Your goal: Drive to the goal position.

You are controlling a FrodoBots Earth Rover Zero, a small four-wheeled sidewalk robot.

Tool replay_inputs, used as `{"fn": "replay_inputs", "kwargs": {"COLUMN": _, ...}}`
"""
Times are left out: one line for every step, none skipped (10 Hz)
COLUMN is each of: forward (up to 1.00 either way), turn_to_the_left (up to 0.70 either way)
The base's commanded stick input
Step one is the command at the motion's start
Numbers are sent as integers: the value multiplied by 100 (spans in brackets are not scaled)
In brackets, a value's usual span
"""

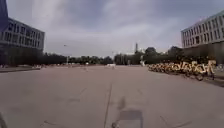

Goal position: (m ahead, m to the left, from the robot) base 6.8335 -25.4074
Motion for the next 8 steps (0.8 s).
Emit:
{"fn": "replay_inputs", "kwargs": {"forward": 100, "turn_to_the_left": 0}}
{"fn": "replay_inputs", "kwargs": {"forward": 100, "turn_to_the_left": 0}}
{"fn": "replay_inputs", "kwargs": {"forward": 100, "turn_to_the_left": 0}}
{"fn": "replay_inputs", "kwargs": {"forward": 100, "turn_to_the_left": 0}}
{"fn": "replay_inputs", "kwargs": {"forward": 100, "turn_to_the_left": 0}}
{"fn": "replay_inputs", "kwargs": {"forward": 100, "turn_to_the_left": 0}}
{"fn": "replay_inputs", "kwargs": {"forward": 100, "turn_to_the_left": 0}}
{"fn": "replay_inputs", "kwargs": {"forward": 100, "turn_to_the_left": -5}}
